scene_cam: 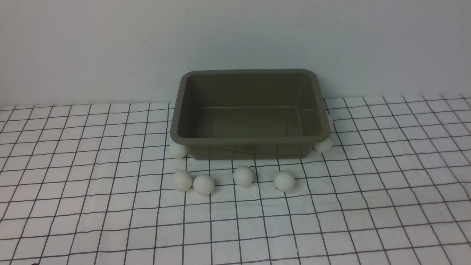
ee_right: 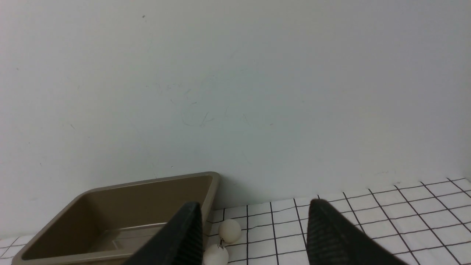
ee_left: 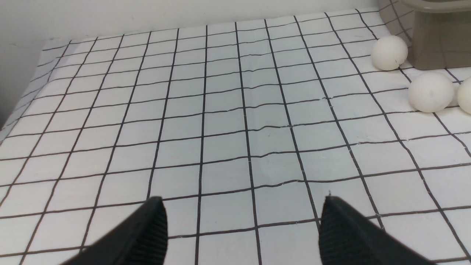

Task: Put the table tennis balls into the box on the white checkered tablecloth.
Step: 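Reach for and grasp a ping pong ball on the table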

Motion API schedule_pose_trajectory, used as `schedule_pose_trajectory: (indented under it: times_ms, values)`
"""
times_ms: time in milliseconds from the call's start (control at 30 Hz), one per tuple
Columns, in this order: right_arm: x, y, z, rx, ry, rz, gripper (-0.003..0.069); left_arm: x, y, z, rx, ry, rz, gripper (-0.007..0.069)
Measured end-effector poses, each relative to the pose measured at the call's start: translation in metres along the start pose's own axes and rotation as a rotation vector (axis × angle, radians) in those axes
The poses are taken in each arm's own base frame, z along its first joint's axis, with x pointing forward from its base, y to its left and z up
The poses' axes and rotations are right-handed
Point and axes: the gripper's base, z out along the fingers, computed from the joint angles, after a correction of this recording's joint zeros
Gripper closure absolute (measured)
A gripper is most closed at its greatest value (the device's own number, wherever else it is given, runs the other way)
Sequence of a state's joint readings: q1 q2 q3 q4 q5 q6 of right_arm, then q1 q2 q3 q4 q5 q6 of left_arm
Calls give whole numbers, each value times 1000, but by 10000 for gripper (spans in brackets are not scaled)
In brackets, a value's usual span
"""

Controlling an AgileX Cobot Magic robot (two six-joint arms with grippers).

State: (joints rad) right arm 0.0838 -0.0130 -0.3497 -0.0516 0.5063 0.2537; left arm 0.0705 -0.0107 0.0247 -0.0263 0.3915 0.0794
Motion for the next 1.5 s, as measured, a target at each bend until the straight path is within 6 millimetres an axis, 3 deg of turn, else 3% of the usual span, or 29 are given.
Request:
schedule_pose_trajectory:
  times_ms: [800,1200,1333,1500]
  values:
    - [2,0,0,5,20,0,302,0,0,0,0,0,0,125]
    - [11,-3,-1,30,118,0,302,0,0,0,-5,-5,13,125]
    - [13,-3,-1,34,141,-17,302,-4,-1,0,14,-49,-96,125]
    - [13,-2,-1,17,149,-26,302,-12,-4,-1,71,-135,-373,125]
